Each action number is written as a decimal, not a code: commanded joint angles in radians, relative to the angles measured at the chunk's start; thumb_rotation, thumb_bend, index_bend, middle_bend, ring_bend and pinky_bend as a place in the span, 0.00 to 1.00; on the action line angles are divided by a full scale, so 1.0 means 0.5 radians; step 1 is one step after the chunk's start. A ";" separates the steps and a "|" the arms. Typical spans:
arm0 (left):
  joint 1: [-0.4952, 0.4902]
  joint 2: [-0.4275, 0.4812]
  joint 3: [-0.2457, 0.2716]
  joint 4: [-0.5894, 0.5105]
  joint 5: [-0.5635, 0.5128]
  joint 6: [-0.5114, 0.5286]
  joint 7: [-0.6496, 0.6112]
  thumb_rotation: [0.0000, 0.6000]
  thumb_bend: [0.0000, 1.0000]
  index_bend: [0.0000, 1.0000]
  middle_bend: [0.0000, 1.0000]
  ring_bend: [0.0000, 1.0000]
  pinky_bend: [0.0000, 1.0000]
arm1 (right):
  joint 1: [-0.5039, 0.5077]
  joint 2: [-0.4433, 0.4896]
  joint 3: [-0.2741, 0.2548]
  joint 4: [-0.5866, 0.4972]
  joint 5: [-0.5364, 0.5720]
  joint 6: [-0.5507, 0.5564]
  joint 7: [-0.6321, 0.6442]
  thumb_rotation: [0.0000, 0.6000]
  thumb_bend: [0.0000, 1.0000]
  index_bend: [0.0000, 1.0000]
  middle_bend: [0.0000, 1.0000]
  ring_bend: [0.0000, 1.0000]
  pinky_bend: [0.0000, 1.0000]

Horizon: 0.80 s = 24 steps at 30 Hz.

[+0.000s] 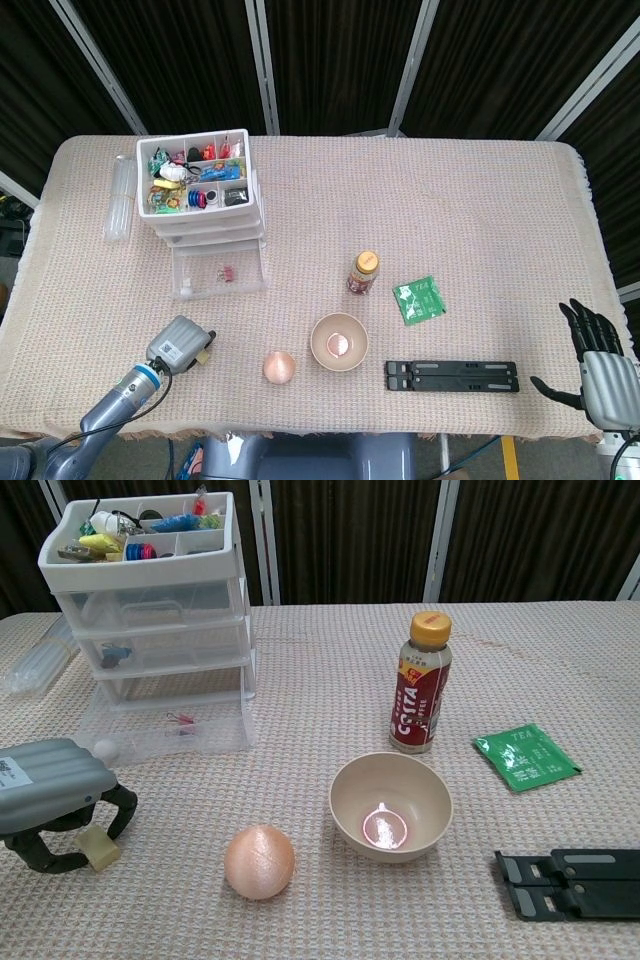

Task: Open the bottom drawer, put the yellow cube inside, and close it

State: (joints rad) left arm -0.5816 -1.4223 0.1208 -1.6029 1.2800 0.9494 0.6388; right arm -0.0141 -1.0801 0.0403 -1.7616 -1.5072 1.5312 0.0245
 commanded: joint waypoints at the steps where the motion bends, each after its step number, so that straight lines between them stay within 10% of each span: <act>1: 0.005 0.008 0.001 -0.014 -0.001 -0.003 -0.015 1.00 0.57 0.65 1.00 0.93 0.76 | 0.000 0.000 0.000 -0.001 -0.001 0.000 0.001 1.00 0.00 0.05 0.00 0.00 0.00; 11: 0.006 0.097 -0.086 -0.102 0.076 0.106 -0.119 1.00 0.61 0.67 1.00 0.93 0.76 | -0.001 0.001 -0.001 -0.003 -0.004 0.001 0.003 1.00 0.00 0.05 0.00 0.00 0.00; 24: -0.218 -0.069 -0.465 0.287 -0.217 0.004 -0.078 1.00 0.61 0.64 1.00 0.92 0.76 | 0.000 0.002 0.001 -0.003 0.007 -0.005 0.000 1.00 0.00 0.05 0.00 0.00 0.00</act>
State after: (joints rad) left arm -0.6565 -1.4241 -0.0721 -1.5083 1.2107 0.9746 0.5827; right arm -0.0143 -1.0790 0.0406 -1.7629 -1.5038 1.5288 0.0246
